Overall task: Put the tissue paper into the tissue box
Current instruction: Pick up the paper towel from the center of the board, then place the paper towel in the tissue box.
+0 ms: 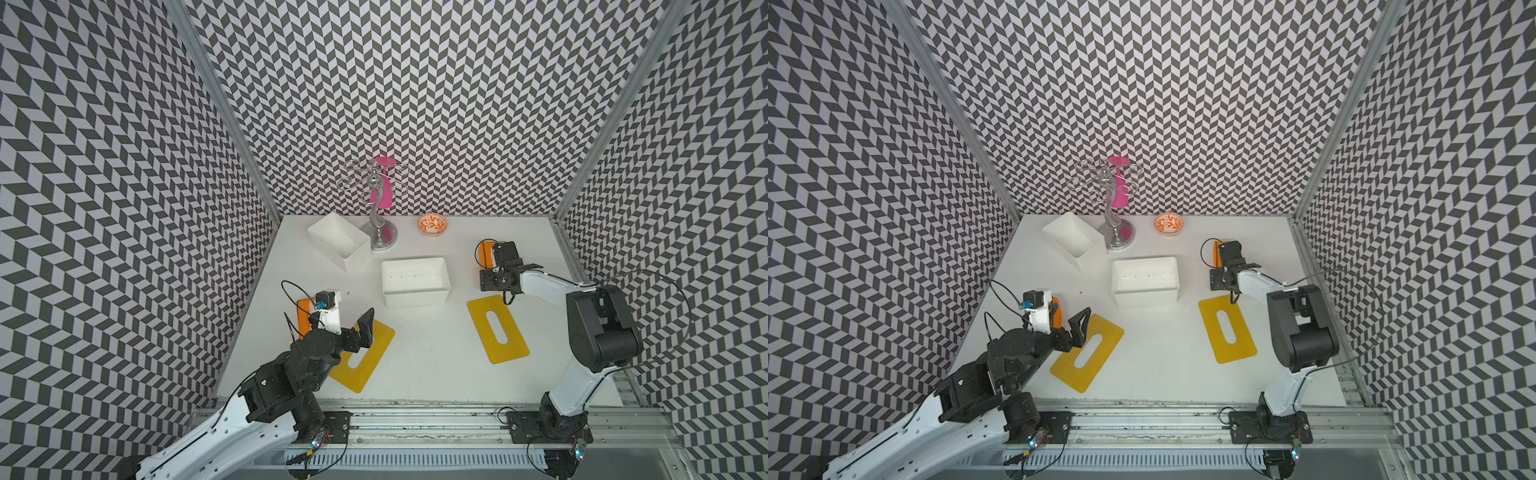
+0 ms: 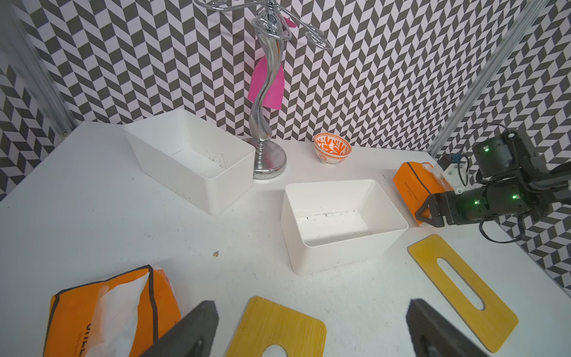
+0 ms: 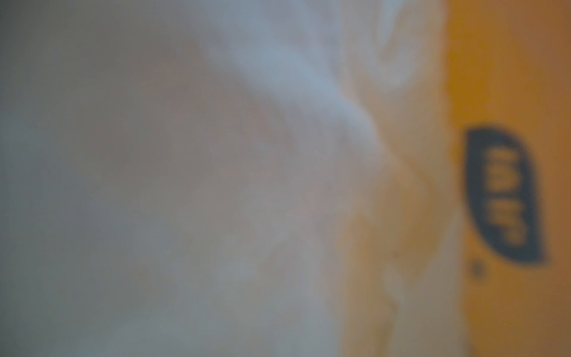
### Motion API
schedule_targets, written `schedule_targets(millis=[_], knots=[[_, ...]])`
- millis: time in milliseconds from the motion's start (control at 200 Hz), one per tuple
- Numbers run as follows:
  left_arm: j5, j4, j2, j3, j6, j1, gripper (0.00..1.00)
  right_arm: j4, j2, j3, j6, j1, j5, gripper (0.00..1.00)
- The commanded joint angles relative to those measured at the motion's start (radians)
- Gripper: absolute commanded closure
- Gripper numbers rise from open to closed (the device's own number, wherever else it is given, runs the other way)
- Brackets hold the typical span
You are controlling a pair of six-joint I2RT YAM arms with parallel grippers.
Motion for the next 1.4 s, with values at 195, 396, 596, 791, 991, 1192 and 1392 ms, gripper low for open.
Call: schedule_targets(millis=[195,396,596,791,991,1192,1392], knots=[[0.009,0.019,-0.002,-0.003,0.019,0.004,0.00,0.104,-0.249,0.018,-0.147,0.088,-0.167,0.26],[0.015,0.019,-0.014,-0.005,0.024,0.005,0.00,0.153,-0.257,0.087,-0.400,0.286,-0.277,0.26],[0.021,0.019,-0.018,-0.003,0.025,0.005,0.00,0.148,-0.173,0.208,-0.619,0.352,-0.552,0.26],[0.024,0.019,-0.018,0.000,0.025,0.005,0.00,0.055,-0.075,0.294,-0.880,0.358,-0.675,0.31],[0.034,0.019,-0.024,-0.003,0.028,0.003,0.00,-0.016,-0.017,0.317,-1.113,0.357,-0.538,0.27],[0.043,0.023,-0.013,-0.002,0.031,0.004,0.00,-0.116,0.037,0.357,-1.186,0.352,-0.472,0.27],[0.041,0.023,-0.013,-0.003,0.030,0.003,0.00,-0.116,0.067,0.346,-1.205,0.342,-0.427,0.28]])
